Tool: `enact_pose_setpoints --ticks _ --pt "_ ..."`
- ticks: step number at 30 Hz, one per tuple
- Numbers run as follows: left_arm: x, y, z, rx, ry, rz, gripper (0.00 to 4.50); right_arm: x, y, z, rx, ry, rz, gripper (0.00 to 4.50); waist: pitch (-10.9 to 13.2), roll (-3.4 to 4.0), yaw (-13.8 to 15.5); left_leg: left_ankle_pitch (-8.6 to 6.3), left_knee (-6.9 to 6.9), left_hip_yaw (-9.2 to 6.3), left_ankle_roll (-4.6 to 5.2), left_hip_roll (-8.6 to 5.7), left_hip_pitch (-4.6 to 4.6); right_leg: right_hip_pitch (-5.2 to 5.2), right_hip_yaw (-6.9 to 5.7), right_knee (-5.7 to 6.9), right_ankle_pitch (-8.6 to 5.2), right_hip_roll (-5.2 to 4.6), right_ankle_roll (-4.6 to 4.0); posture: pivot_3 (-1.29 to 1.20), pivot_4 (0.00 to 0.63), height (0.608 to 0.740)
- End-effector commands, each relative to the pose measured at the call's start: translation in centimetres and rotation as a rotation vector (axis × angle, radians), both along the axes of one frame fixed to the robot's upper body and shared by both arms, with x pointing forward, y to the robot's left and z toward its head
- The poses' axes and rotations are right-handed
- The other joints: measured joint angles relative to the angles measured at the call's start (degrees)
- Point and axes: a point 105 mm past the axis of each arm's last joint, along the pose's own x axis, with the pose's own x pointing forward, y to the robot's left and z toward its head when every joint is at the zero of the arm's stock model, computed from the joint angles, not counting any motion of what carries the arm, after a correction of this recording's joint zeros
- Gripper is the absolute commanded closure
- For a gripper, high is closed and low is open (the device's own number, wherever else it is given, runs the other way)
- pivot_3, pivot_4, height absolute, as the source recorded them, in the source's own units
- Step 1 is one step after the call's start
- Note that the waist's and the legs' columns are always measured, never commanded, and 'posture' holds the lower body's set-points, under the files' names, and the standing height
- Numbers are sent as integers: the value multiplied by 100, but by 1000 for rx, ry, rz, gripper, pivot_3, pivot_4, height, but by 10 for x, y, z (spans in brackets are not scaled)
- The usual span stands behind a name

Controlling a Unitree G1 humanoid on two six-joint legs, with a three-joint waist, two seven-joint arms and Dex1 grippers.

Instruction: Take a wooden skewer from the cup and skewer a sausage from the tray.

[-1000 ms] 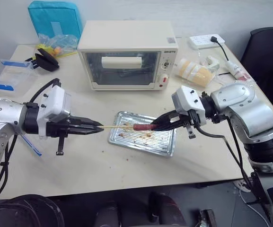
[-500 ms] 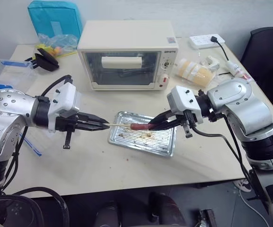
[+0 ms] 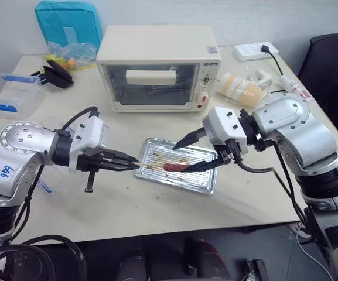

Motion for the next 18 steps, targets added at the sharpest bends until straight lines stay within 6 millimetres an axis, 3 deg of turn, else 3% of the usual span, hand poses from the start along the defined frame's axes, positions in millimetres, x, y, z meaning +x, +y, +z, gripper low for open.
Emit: enact_pose_setpoints --ticks 1,5,10,18 --pt "-10 6 17 -22 -78 56 4500 4 -9 11 29 -59 -37 1385 0 0 -10 0 0 0 0 0 0 0 0 -1 0 -1 0 0 150 740" --pt "-14 15 23 -68 -131 223 4500 12 -18 19 85 -31 -111 1385 0 0 -2 0 -1 -1 0 1 1 0 1 -1 0 -3 0 0 150 740" --pt "-23 31 30 -168 -213 564 4500 25 -27 29 218 64 -240 1385 -1 -2 -6 0 0 -9 2 0 2 3 5 2 0 -7 1 0 150 740" --pt "-29 96 16 -424 -317 1389 4500 30 -23 40 350 120 -294 1385 -9 -15 0 2 0 -35 3 -2 18 10 24 3 5 -10 6 0 150 740"
